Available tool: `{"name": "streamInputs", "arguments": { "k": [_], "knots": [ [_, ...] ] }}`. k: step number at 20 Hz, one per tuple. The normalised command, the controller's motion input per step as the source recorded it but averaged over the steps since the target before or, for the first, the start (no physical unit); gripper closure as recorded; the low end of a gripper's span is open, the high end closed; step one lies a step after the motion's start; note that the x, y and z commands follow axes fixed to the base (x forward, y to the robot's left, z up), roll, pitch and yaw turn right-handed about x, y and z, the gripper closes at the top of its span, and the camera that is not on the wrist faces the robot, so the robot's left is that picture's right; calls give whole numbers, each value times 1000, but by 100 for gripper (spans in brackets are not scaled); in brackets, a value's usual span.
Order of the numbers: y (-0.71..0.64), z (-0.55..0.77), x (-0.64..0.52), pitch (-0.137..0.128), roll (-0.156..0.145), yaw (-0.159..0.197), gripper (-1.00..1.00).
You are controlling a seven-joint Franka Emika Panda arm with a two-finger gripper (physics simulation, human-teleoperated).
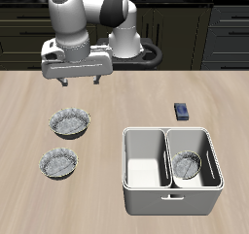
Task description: Place the smallest bowl in the left side of the drainer and place the largest bowl in the right side
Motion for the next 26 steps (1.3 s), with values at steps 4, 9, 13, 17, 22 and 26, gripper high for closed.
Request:
{"name": "streamInputs", "arguments": {
  "k": [4, 9, 13, 17, 22, 26],
  "knots": [
    [30, -154, 148, 47, 4, -13, -100],
    [54, -122, 134, 30, 5, 6, -100],
    [91, -149, 39, 19, -1, 1, -100],
    [-84, -135, -20, 4, -31, -8, -100],
    [-188, -133, 33, 16, -112, -23, -100],
    [-9, -139, -53, -10, -61, 32, -100]
  ]
}}
